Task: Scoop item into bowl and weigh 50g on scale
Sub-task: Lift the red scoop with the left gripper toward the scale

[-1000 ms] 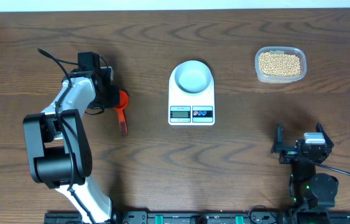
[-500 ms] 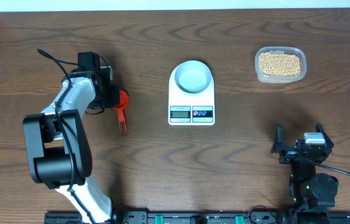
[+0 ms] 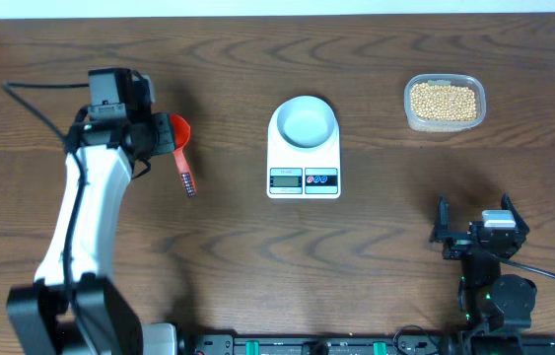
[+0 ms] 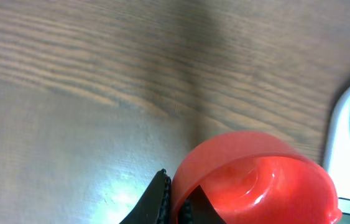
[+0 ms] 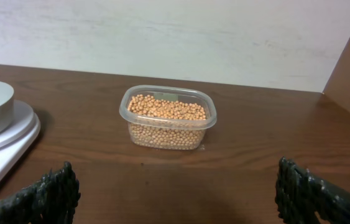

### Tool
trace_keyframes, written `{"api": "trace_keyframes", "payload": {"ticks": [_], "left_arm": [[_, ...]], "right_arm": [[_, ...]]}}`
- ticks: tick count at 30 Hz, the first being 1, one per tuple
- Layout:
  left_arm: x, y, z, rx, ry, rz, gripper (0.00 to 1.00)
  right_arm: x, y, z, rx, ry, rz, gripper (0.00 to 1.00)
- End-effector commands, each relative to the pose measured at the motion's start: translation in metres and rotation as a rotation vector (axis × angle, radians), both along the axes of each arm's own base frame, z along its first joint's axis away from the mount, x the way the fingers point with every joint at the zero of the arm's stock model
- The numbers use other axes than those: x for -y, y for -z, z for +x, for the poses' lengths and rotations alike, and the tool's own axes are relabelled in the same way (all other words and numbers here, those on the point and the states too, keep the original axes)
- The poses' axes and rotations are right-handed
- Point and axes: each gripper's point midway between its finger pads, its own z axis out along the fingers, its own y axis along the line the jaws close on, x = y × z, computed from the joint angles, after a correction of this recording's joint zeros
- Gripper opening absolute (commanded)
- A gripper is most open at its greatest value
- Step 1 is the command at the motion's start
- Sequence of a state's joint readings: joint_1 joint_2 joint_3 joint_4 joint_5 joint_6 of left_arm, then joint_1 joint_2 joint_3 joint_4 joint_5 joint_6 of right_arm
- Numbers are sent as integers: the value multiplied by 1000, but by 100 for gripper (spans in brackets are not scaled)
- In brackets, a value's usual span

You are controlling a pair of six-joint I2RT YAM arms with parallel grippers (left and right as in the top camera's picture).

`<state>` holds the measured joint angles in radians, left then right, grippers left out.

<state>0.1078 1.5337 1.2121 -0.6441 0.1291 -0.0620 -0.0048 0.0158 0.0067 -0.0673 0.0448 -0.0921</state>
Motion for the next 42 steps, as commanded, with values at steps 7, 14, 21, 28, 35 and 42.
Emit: {"api": "trace_keyframes", "payload": {"ticks": [7,14,21,28,35,42], "left_arm": [[4,-42,-41,12,-442,-261,7],[13,-53,-72,-38,-512,-332,7],[34,-52,-83,-115,-571,-482,7],[35,-49,-88,-154,-730,-556,7],[35,-49,-88,-167,-860,-621,7],[35,-49,-88,-169,-872,-626,7]], "right_arm": [[3,1,0,-2,14,-11,99],[3,1,0,-2,14,-11,99],[3,1,0,-2,14,-11,99],[3,1,0,-2,14,-11,99],[3,1,0,-2,14,-11,99],[3,1,0,-2,14,-11,99]]}}
